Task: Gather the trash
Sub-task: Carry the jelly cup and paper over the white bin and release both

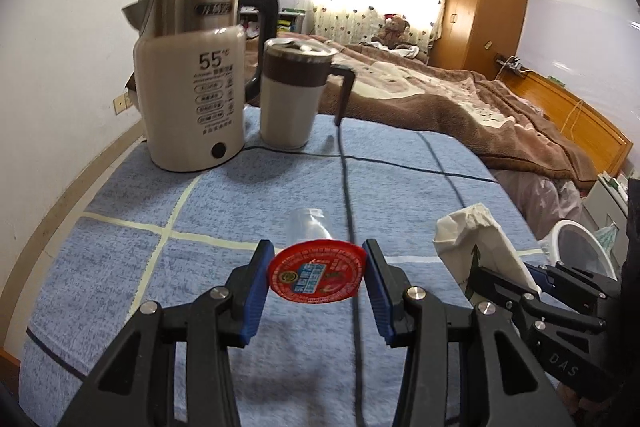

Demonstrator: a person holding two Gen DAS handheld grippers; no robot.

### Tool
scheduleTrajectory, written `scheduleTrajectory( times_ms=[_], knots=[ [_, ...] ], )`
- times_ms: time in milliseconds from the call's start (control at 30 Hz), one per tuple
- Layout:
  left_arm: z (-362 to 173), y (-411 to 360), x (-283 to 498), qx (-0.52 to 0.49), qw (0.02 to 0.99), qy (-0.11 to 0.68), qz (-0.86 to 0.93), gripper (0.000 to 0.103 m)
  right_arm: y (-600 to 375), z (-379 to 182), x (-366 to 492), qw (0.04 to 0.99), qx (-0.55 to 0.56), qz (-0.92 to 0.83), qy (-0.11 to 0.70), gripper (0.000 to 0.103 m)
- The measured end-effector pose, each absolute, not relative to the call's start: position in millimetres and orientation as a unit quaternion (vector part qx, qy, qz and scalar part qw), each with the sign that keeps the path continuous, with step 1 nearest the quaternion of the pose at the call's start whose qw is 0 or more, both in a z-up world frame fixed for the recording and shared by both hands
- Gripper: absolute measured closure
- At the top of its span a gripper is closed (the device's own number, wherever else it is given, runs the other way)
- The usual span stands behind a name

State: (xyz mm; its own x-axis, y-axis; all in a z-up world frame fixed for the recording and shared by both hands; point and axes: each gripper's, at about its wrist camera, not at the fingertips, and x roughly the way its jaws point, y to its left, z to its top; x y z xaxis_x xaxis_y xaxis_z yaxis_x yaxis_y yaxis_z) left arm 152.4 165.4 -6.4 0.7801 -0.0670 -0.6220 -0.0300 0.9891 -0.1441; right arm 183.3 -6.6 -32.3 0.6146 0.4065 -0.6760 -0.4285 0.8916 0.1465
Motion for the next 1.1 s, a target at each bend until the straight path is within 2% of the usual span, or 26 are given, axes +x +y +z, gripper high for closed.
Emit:
scheduleTrajectory(
  times_ms=[500, 1100],
  knots=[
    [30.5, 101.7, 125.0, -0.047, 0.952, 0.296, -0.07, 0.056, -71.6, 5.3, 146.2, 0.923, 0.013, 0.186, 0.337, 0.075],
    [44.6, -21.2, 124.6, -0.016, 0.938, 0.289, -0.189, 0.056, -189.5, 30.8, 101.8, 0.946, 0.041, 0.082, 0.312, 0.075]
  ],
)
